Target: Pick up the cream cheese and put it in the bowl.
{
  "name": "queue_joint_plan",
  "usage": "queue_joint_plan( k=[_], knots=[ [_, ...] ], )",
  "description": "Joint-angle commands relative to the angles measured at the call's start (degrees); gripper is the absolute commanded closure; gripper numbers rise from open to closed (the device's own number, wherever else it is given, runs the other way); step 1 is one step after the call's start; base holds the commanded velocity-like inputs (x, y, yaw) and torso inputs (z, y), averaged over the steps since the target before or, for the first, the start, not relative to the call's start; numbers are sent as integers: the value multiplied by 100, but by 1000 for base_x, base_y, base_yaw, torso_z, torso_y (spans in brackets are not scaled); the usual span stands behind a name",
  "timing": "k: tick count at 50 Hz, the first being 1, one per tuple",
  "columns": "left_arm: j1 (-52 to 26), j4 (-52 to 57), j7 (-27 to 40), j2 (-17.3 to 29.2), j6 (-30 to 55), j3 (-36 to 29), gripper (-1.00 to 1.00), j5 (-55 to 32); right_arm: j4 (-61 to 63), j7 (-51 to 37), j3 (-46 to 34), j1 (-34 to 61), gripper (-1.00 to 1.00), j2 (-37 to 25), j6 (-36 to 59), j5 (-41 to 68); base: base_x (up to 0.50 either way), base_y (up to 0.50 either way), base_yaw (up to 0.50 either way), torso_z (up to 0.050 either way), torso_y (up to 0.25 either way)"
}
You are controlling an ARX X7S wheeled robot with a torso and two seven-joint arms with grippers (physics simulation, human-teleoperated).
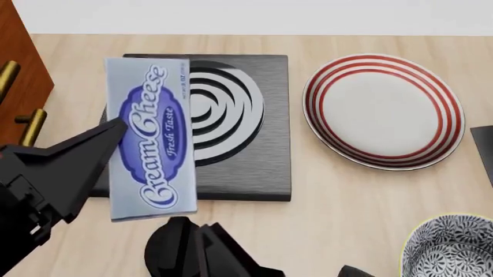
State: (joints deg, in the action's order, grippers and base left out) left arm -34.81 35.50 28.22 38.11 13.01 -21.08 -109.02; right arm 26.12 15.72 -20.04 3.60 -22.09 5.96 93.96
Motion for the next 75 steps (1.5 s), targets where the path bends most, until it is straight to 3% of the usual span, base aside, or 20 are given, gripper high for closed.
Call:
queue_joint_plan(
  k=[1, 75],
  knots=[
    [4, -48, -110, -39, -28, 0, 100, -25, -24, -34, -78, 81, -100, 33, 33, -47, 0, 0, 0, 0, 0],
    [69, -50, -297, -107, 111, -190, 100, 192, -181, -184, -457, 541, -100, 226, 153, -289, 0, 0, 0, 0, 0]
  ],
)
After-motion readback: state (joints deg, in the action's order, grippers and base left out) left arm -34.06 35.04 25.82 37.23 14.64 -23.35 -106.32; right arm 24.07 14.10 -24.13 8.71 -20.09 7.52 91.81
